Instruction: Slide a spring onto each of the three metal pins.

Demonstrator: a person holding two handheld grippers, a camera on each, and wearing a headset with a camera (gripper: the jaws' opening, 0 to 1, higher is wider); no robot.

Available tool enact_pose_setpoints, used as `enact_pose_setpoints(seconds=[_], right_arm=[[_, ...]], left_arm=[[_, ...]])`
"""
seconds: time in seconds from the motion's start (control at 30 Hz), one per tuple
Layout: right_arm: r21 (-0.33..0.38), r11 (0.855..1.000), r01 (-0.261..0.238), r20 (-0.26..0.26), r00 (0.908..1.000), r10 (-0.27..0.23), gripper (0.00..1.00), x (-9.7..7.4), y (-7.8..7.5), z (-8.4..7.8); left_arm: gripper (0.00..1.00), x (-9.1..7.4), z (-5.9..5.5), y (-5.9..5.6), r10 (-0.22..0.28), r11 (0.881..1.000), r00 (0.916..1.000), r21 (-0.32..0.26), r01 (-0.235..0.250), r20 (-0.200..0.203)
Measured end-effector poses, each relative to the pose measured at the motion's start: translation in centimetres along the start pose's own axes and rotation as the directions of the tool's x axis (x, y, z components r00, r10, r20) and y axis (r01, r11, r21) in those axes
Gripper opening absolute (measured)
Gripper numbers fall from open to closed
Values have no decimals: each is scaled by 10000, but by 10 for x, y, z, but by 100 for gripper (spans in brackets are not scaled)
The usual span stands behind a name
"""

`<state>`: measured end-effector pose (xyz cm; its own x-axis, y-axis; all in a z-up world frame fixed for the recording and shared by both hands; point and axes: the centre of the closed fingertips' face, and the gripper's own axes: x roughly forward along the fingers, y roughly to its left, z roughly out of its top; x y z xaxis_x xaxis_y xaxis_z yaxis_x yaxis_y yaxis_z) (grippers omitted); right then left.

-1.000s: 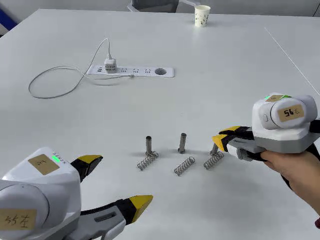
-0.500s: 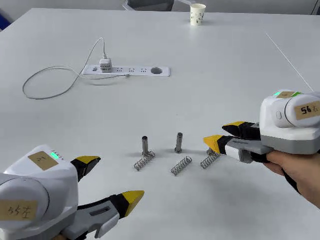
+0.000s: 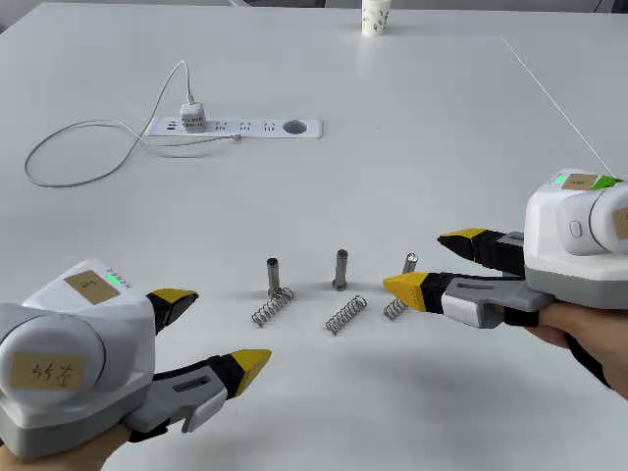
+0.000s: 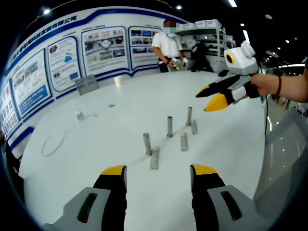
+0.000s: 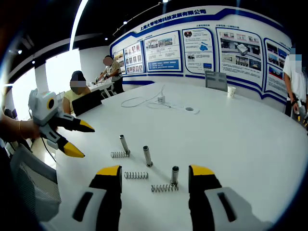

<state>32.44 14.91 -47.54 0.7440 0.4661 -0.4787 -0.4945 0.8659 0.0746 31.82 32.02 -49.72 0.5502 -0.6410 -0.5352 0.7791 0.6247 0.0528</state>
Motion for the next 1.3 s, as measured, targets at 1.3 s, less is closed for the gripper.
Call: enact_pose_setpoints(seconds=[1.3], right_arm=[[706, 9971, -277, 67, 9996, 273, 64, -15, 12, -32]], left_arm=[[24, 66, -29, 8, -1132, 9920, 9879, 441, 1184, -1056]])
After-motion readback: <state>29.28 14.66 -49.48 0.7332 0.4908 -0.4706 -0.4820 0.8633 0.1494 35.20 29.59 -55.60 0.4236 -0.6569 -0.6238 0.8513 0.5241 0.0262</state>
